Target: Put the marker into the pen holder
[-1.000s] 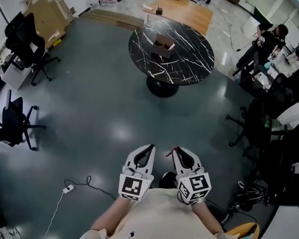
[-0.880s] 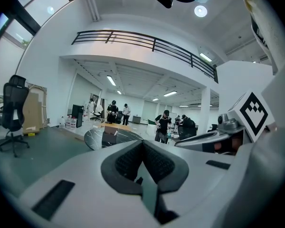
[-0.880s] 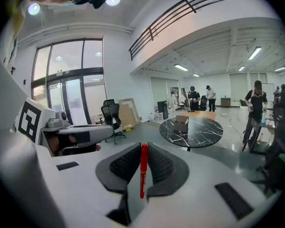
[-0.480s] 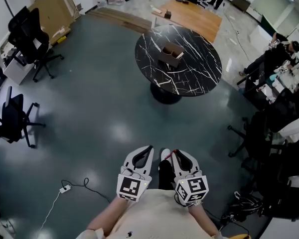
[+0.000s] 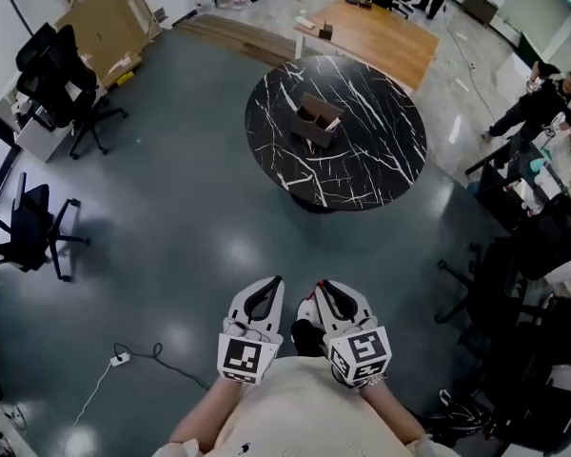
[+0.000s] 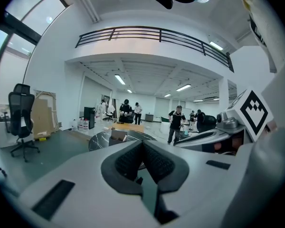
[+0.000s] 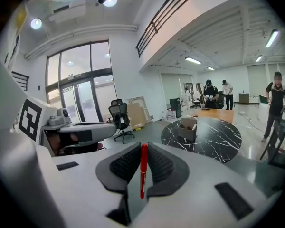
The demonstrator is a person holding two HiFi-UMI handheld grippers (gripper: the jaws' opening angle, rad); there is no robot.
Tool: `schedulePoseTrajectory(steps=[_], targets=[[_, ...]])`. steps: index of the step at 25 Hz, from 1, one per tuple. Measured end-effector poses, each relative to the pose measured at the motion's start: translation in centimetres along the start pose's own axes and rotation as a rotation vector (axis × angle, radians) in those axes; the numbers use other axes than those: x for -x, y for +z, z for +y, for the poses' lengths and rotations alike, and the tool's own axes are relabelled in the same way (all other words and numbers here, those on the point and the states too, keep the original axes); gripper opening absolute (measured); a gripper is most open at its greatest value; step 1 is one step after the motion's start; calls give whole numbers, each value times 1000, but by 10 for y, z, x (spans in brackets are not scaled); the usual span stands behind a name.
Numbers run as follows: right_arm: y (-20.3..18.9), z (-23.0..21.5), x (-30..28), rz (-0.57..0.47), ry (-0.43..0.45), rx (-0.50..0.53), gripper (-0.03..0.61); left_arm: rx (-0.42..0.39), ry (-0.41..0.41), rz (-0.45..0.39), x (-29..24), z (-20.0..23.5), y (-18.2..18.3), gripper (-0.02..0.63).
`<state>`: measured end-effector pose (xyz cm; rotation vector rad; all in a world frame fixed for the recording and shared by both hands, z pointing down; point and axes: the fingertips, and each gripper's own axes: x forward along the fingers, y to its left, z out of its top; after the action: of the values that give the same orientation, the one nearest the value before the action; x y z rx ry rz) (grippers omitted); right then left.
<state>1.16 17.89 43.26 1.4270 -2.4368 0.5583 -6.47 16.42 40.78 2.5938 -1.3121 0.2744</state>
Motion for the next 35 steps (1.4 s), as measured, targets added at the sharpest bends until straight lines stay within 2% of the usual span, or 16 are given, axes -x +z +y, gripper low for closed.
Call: schedulePoseTrajectory(steps=[7, 12, 16, 19, 24, 32, 35], targets=[[31, -74, -19, -23, 68, 25, 57, 26, 122, -2, -56, -4, 13, 8], [44, -105, -36, -24, 74, -4, 57, 14, 139, 4, -86, -2, 24, 8], [48, -120, -58, -13, 73, -9, 57, 58, 135, 0, -113, 11, 28, 8], [50, -134, -73, -10, 48, -31, 57, 79, 120, 3, -137, 25, 29, 8], [60, -174, -110, 8, -44, -76, 57, 57, 66, 13, -190, 60, 39, 8], [114, -223, -196, -5, -196, -110, 57, 44, -70, 16, -279, 134, 70, 8], [141, -237, -230, -23, -240, -115, 57, 40, -118, 49, -308, 161, 76, 8]])
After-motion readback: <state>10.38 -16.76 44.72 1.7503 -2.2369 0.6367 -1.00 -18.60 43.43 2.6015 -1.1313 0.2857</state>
